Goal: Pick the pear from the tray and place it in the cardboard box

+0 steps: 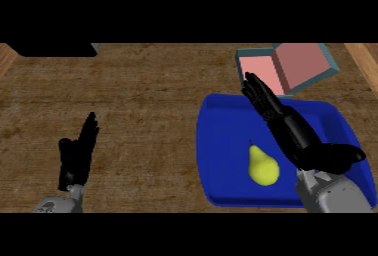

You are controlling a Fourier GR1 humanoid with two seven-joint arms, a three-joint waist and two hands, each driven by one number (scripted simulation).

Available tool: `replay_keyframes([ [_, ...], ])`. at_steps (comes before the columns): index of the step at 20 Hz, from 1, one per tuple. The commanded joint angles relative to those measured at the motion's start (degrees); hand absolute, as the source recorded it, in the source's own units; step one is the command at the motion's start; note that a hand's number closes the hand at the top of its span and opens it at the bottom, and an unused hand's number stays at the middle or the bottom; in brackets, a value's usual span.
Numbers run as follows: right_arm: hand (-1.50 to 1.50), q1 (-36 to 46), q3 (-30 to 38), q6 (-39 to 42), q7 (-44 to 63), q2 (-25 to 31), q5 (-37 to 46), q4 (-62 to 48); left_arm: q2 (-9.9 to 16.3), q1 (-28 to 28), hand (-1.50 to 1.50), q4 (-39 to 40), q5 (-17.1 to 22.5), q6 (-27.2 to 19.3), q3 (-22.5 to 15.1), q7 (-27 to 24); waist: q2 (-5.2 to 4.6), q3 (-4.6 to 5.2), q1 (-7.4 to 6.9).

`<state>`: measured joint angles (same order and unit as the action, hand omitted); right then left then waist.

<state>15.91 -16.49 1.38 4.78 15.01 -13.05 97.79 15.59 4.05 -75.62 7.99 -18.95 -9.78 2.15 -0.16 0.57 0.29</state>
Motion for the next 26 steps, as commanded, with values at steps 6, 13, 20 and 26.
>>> replay_keyframes([
  [6,-1.50,12.7,14.8,4.1,4.3,15.0,-0.9,11.1,9.7,9.3,0.00,-8.4,-5.6,10.7,-3.8,-7.4,1.63,-0.51,2.39],
  [13,-1.50,4.0,18.8,17.4,-9.9,30.6,9.0,5.7,11.8,9.8,0.00,-10.8,-2.0,17.6,-2.2,-7.8,0.12,-0.65,0.13],
  [20,-1.50,-0.1,13.4,20.2,-14.7,34.8,21.6,14.5,10.0,6.5,0.00,-12.5,-3.7,17.5,-3.3,-8.7,0.33,-0.56,0.00],
  [26,-1.50,2.6,5.2,28.6,-5.0,41.8,29.6,19.7,10.4,8.1,0.00,-11.6,-3.0,19.1,-2.2,-8.3,0.19,-0.45,-0.56],
])
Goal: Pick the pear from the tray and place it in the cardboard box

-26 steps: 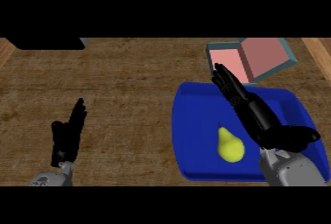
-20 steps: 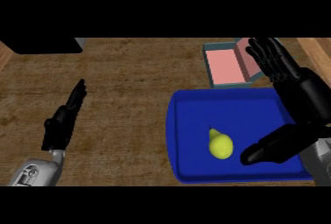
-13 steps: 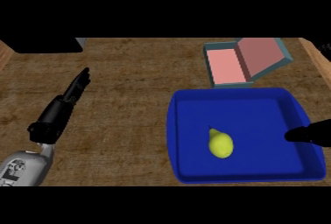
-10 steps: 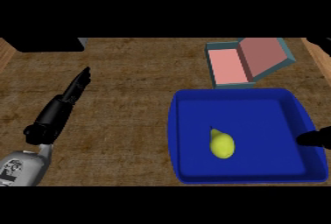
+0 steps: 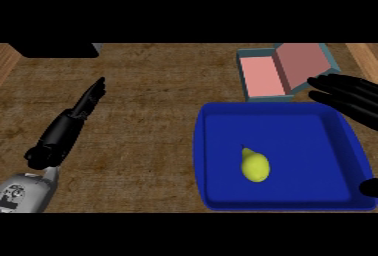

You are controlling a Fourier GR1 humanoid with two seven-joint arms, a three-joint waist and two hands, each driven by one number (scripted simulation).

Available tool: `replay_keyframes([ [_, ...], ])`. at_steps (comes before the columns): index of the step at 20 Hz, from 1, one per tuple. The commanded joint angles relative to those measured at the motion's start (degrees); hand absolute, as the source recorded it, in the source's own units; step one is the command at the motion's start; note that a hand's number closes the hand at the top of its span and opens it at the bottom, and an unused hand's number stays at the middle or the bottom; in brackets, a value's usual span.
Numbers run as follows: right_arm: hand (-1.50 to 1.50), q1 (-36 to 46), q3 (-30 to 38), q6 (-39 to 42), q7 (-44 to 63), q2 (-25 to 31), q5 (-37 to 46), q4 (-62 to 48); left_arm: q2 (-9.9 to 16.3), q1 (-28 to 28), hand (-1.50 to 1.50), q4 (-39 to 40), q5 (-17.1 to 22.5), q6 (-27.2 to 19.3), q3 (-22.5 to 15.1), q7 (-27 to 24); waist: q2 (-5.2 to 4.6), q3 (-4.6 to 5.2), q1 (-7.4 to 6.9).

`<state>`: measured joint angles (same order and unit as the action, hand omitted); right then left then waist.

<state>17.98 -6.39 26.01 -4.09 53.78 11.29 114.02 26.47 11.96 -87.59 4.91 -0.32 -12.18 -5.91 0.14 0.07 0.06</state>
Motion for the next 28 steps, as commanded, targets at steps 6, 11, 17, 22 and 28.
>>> replay_keyframes([
  [6,-1.50,7.2,-15.6,12.8,21.2,0.3,7.2,12.8,-0.8,2.9,0.00,0.6,-0.7,1.5,0.3,2.7,-0.04,0.09,-0.75],
  [11,-1.50,9.0,-21.7,19.3,34.6,-5.0,8.6,16.6,-1.4,1.0,0.00,2.1,-1.7,1.9,1.8,-1.2,-0.02,0.07,-0.28],
  [17,-1.50,10.4,-28.8,23.5,46.8,-17.2,12.0,13.8,-3.1,3.3,0.00,2.3,-2.4,3.0,2.9,1.8,-0.11,0.00,-0.17],
  [22,-1.50,11.8,-26.6,30.0,54.7,-22.7,7.1,13.5,-3.9,0.1,0.00,-0.1,-3.5,3.6,3.3,0.5,-0.01,0.01,-0.16],
  [28,-1.50,5.3,-34.6,22.6,47.0,-22.2,25.4,11.4,-5.1,0.6,0.00,0.6,-5.4,4.8,4.3,1.2,-0.09,-0.09,-0.10],
])
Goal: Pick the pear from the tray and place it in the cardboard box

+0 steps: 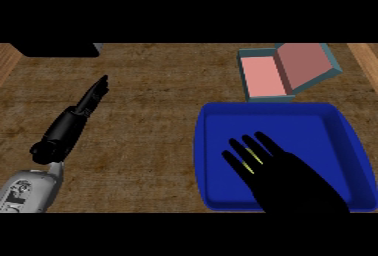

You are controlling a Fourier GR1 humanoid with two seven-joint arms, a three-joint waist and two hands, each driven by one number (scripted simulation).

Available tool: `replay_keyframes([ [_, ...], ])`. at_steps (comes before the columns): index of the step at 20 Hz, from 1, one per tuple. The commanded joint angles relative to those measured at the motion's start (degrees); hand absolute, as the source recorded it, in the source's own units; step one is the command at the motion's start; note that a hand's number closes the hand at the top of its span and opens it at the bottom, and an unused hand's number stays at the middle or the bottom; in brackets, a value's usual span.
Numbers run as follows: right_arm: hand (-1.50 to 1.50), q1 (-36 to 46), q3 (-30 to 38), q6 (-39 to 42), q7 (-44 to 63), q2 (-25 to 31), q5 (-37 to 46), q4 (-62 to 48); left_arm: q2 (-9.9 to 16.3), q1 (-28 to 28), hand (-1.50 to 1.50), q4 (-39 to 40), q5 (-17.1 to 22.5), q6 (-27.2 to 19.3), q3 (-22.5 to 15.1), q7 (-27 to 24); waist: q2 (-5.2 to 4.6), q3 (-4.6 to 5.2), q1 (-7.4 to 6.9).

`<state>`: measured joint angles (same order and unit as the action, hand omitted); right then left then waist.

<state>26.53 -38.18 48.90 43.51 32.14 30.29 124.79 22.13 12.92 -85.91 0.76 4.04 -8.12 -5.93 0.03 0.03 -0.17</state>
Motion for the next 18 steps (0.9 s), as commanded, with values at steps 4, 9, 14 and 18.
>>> replay_keyframes([
  [4,-1.50,-0.3,1.1,0.2,-5.4,-2.8,8.5,-5.3,-0.2,-1.4,0.00,-1.4,-1.1,2.3,3.1,0.4,-0.05,-0.03,-0.06],
  [9,-1.50,-4.0,-3.9,-5.4,-10.8,-1.2,18.1,-8.7,-2.2,-1.5,0.00,-3.8,-2.5,2.2,2.7,2.1,-0.04,-0.06,-0.10],
  [14,-1.50,-3.3,0.7,-2.3,-13.9,-2.3,19.9,-10.7,-2.7,-0.6,0.00,-4.3,-2.5,4.7,4.2,3.8,-0.02,-0.03,0.05],
  [18,-1.50,-5.8,-1.8,-6.0,-16.0,-5.1,24.5,-14.5,-3.7,-1.3,0.00,-2.3,-5.1,4.5,4.4,1.4,-0.05,-0.03,0.10],
])
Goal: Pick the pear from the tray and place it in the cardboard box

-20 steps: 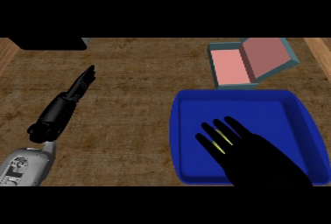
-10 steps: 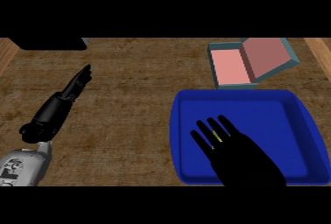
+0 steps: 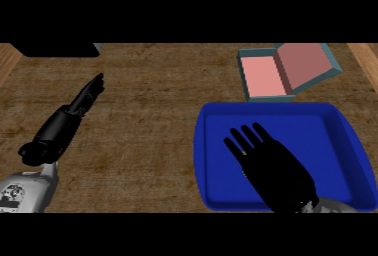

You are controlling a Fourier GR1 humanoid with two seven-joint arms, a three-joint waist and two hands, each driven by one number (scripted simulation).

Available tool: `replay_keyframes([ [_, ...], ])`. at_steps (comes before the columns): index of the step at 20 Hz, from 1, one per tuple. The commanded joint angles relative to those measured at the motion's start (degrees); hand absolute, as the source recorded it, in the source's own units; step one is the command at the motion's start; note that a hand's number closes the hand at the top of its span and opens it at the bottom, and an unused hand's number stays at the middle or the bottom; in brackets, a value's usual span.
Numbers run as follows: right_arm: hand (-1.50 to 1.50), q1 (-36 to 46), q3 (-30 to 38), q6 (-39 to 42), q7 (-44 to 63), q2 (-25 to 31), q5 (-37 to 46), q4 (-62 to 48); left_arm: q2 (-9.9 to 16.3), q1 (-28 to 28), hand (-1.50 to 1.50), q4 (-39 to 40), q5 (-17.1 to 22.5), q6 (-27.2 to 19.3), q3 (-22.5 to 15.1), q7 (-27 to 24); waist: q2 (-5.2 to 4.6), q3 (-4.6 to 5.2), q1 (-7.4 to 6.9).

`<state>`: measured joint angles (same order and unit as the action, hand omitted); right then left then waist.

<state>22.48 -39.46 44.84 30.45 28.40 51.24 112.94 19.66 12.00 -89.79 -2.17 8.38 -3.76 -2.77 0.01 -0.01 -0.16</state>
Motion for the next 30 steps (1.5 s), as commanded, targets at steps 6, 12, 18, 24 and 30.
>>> replay_keyframes([
  [6,-1.50,-3.4,3.2,-4.5,-11.5,1.2,5.6,-6.3,-1.0,0.9,0.00,3.4,-0.9,2.8,3.3,-2.7,-0.04,0.00,0.07],
  [12,-1.50,-5.4,3.4,-0.5,-8.9,-2.4,10.8,-5.1,-3.2,-0.5,0.00,2.5,-4.1,2.8,1.9,-2.6,0.04,0.01,0.19],
  [18,-1.50,-7.9,5.5,-8.2,-15.2,-2.3,14.7,-10.7,-3.6,0.1,0.00,-1.3,-3.5,4.0,3.6,1.0,0.03,0.00,0.14],
  [24,1.50,-4.9,5.1,-7.2,-21.6,-3.8,16.6,-14.3,-5.9,-0.7,0.00,1.0,-5.8,2.7,3.1,-1.9,0.02,0.01,0.02],
  [30,1.50,-7.4,3.0,-23.1,-28.7,-1.6,21.5,-18.2,-3.2,-3.7,0.00,-1.1,-3.4,5.7,6.1,-2.6,0.03,-0.01,-0.08],
])
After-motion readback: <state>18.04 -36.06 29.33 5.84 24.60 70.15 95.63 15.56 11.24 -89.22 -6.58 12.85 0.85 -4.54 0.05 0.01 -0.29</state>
